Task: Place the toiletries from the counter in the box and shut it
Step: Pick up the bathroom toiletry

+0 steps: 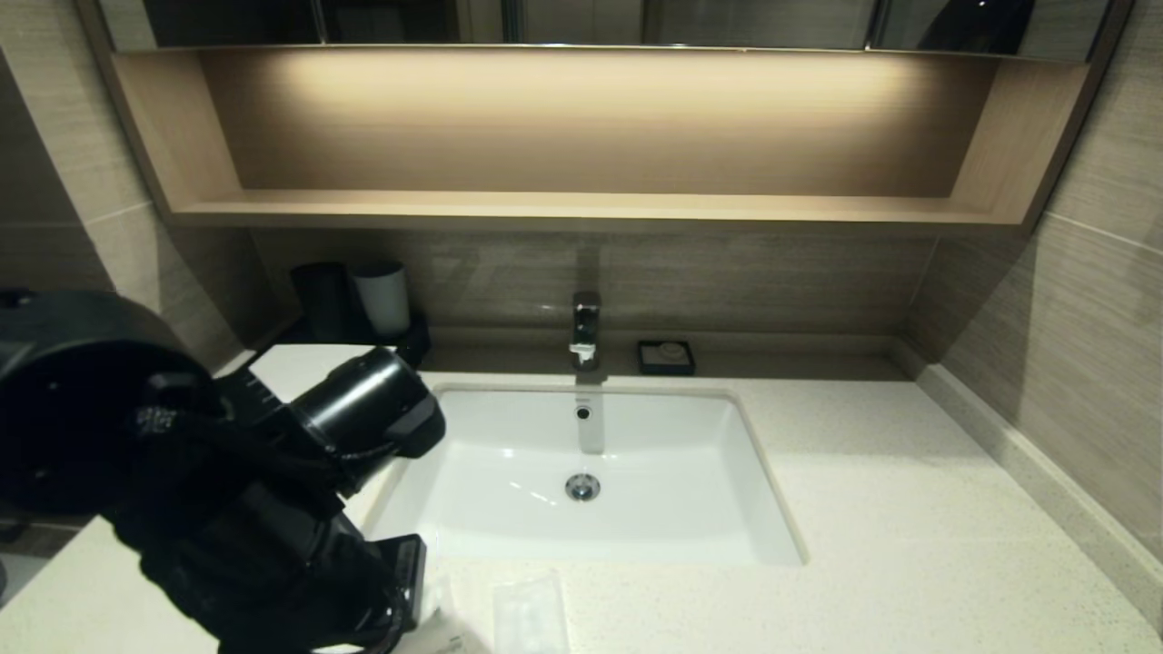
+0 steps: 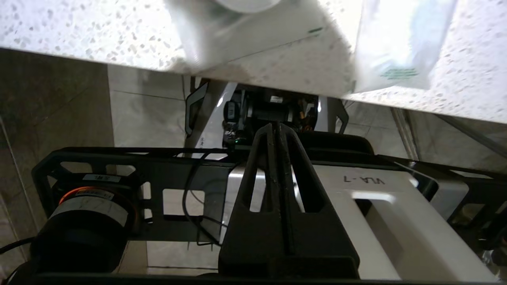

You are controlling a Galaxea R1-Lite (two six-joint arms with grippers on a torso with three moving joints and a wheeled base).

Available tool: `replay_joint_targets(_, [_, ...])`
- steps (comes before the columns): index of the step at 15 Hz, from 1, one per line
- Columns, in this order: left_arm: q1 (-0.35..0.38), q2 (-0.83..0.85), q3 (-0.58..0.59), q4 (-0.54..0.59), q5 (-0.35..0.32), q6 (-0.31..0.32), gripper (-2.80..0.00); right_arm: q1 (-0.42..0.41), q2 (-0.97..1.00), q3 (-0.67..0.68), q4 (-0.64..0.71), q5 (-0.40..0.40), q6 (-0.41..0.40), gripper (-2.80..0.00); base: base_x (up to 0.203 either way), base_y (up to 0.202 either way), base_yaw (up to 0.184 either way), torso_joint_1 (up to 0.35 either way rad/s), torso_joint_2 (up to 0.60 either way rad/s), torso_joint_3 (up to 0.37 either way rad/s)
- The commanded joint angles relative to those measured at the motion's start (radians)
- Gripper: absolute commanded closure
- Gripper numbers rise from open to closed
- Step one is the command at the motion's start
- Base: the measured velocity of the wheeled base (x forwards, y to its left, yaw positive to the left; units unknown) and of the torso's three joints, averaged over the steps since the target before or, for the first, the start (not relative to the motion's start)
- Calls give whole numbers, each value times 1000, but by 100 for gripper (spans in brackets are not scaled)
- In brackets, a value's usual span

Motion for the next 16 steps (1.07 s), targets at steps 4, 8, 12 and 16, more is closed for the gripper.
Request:
replay_joint_targets(4, [4, -87, 207, -29, 31, 82, 0, 0, 0, 2, 0, 0, 1, 0, 0, 0, 0, 0, 0, 0])
replay_joint_targets(8, [12, -148, 341, -195, 48, 195, 0, 0, -1, 2, 0, 0, 0, 0, 0, 0, 0, 0, 0, 0])
replay_joint_targets(12, [29, -226, 524, -490, 46, 360, 0, 0, 0, 2, 0, 0, 1, 0, 0, 0, 0, 0, 0, 0])
replay_joint_targets(16, [83, -240, 627, -676, 41, 486, 0, 0, 0, 2, 0, 0, 1, 0, 0, 0, 0, 0, 0, 0])
